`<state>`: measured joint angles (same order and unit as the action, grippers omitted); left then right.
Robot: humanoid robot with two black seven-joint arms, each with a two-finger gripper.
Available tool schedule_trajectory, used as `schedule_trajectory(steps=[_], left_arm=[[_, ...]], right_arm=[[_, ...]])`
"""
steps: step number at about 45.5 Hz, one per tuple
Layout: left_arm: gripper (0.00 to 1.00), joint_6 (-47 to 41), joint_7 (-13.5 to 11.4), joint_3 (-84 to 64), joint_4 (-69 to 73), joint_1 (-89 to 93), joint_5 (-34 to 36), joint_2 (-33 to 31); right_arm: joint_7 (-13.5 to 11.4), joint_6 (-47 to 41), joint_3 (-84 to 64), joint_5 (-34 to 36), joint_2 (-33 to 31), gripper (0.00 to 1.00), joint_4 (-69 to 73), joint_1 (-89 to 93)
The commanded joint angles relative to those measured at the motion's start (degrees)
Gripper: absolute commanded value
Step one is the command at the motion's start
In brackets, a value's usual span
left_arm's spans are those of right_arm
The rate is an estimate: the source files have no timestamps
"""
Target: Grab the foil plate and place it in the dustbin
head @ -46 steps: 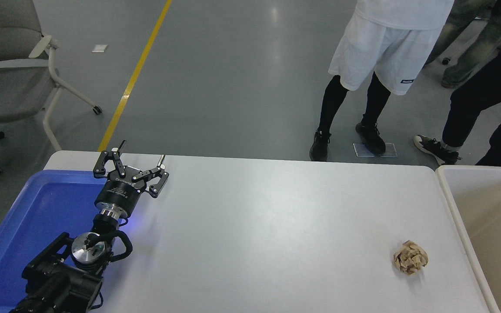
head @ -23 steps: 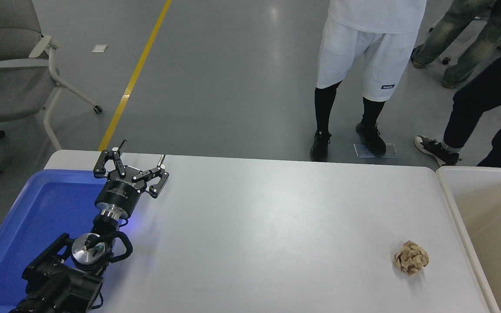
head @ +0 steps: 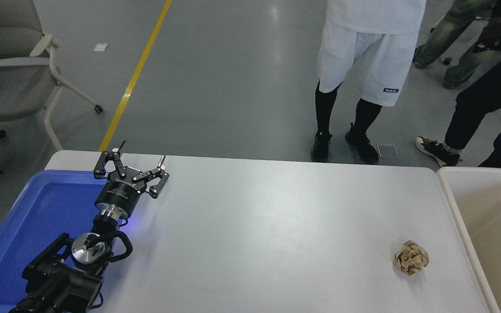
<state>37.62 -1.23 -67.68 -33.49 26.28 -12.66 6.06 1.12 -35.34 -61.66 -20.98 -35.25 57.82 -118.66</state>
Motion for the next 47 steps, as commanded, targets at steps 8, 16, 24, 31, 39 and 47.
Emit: schedule_trajectory(steps=[8, 16, 24, 31, 39, 47], left_arm=[[0.99, 0.0, 0.0, 0.0, 0.0, 0.0, -0.1, 0.0], [0.99, 0.0, 0.0, 0.0, 0.0, 0.0, -0.1, 0.0], [0.99, 0.0, 0.0, -0.1, 0.0, 0.0, -0.1, 0.0], [0.99, 0.0, 0.0, -0.1, 0.0, 0.0, -0.1, 0.0], [0.99, 0.0, 0.0, -0.1, 0.0, 0.0, -0.1, 0.0], [0.99, 0.0, 0.0, -0.1, 0.0, 0.0, -0.1, 0.0]], right_arm=[[0.0, -7.5, -5.8, -0.2, 8.6, 1.00, 10.4, -4.5], [0.0, -9.7, -5.7, -0.2, 10.1, 1.00, 12.0, -4.1], [0.0, -9.7, -5.8, -0.1, 10.1, 1.00, 12.1, -2.6], [0.0, -9.7, -6.5, -0.1, 10.0, 1.00, 12.1, -2.3], [0.0, -9.7, -6.5, -0.1, 9.9, 1.00, 12.1, -2.2], [-0.1, -9.7, -6.5, -0.1, 10.0, 1.00, 12.1, -2.1]])
